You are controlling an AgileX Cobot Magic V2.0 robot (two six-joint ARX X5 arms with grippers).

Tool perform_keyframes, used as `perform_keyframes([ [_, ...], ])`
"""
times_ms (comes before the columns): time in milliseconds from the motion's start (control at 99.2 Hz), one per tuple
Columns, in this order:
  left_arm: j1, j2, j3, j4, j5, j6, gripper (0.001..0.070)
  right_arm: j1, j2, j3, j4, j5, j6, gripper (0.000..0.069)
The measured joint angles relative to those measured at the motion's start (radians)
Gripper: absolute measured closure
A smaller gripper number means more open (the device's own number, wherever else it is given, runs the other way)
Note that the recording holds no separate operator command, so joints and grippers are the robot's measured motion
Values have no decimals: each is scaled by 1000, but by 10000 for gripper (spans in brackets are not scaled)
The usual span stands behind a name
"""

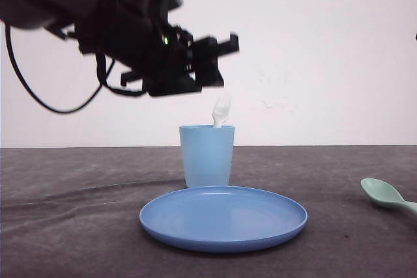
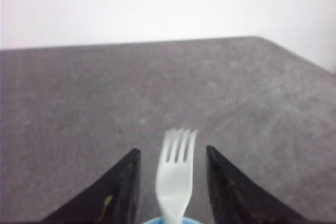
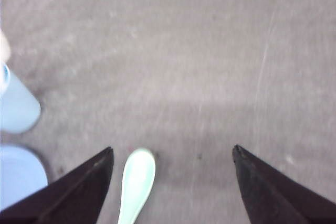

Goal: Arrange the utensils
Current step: 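Lift the white fork with the left gripper and drop it into the blue cup, then lower the right gripper onto the green spoon and grasp its handle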

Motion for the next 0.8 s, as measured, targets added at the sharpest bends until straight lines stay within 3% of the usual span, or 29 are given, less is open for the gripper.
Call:
perform_keyframes([
  [252, -22, -227, 0, -246, 0, 0, 480, 107, 89, 0, -120, 2, 63, 240],
  [383, -27, -391, 0, -422, 0, 9, 480, 179, 179, 0, -153, 48, 113, 240],
  [595, -28, -616, 0, -707, 0, 10, 480, 290, 341, 0, -147, 103, 173, 240],
  [796, -28, -743, 0, -831, 0, 10, 480, 359, 462, 0, -113, 169, 218, 241],
])
